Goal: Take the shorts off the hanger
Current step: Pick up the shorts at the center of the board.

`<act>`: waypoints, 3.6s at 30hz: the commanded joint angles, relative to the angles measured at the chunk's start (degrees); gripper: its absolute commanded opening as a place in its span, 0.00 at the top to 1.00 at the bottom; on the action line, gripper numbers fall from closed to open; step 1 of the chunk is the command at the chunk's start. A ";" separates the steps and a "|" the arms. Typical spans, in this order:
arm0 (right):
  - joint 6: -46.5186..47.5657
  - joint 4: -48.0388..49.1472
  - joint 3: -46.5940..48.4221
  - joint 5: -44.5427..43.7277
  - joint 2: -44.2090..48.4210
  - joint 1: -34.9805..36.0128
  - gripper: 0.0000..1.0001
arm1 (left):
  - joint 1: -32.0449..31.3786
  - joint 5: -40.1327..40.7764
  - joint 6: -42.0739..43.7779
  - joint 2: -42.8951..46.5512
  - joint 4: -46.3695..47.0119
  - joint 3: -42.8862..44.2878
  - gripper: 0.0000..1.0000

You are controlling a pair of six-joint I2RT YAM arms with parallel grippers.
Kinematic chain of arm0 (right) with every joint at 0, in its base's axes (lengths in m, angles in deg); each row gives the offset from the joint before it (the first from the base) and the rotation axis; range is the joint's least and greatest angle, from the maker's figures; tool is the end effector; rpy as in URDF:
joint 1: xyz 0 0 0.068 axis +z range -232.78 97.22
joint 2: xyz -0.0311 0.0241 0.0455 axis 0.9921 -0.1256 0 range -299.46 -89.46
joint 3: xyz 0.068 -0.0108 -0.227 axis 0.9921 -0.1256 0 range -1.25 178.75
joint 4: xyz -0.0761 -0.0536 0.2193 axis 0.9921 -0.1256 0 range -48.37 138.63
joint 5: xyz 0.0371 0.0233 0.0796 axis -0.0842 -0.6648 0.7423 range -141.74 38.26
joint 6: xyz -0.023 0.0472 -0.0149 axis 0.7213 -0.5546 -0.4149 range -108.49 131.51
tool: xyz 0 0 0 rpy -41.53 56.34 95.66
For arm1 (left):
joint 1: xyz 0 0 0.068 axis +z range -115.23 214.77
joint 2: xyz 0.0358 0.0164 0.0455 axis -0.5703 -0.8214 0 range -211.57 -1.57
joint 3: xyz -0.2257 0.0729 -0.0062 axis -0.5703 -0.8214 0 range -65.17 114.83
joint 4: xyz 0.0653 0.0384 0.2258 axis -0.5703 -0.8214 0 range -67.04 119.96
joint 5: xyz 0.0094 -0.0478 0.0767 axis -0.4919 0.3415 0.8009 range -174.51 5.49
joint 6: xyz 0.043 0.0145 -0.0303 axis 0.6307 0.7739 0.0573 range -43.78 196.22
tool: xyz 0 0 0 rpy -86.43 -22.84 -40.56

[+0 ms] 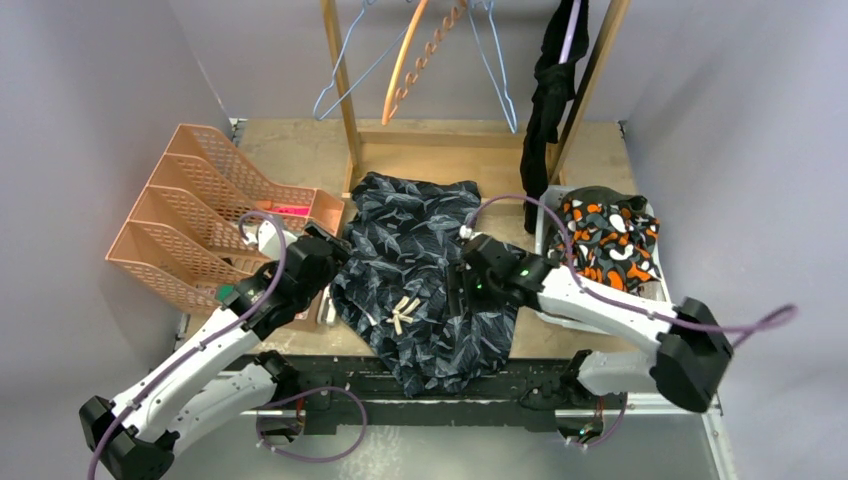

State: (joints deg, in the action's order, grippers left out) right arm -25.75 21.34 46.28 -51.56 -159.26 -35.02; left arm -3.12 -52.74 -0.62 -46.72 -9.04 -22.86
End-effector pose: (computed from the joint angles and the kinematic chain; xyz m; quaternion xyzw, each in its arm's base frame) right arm 0.1611 0.1775 0.2145 -0.0865 0.9344 0.2346 0.2537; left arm 0.1388 -0.0837 0.2535 -0.3980 0.7906 -0.1958 0.4221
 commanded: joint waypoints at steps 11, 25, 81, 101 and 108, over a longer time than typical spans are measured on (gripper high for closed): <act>-26.69 3.46 -2.61 -20.18 -15.89 14.62 0.55 | 0.31 2.71 4.10 3.54 -0.97 2.68 0.18; -9.05 6.98 15.16 -27.42 0.84 14.37 1.00 | 0.29 4.84 3.28 3.97 -3.64 4.19 0.18; 0.97 3.51 46.64 -17.72 -52.27 17.54 0.31 | 0.29 19.58 -4.77 19.76 -22.21 8.93 0.20; -7.09 5.18 23.81 -27.19 -29.09 15.89 0.95 | 0.28 18.28 -4.29 18.88 -19.36 7.61 0.20; -9.83 4.00 20.89 -30.08 -20.46 16.04 1.00 | 0.30 15.93 -1.61 17.09 -16.73 6.66 0.20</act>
State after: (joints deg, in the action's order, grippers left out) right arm -32.94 26.66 67.77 -77.43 -188.33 -19.04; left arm -3.12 -35.45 -4.92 -28.08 -29.52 -15.80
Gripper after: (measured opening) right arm 0.034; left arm 0.806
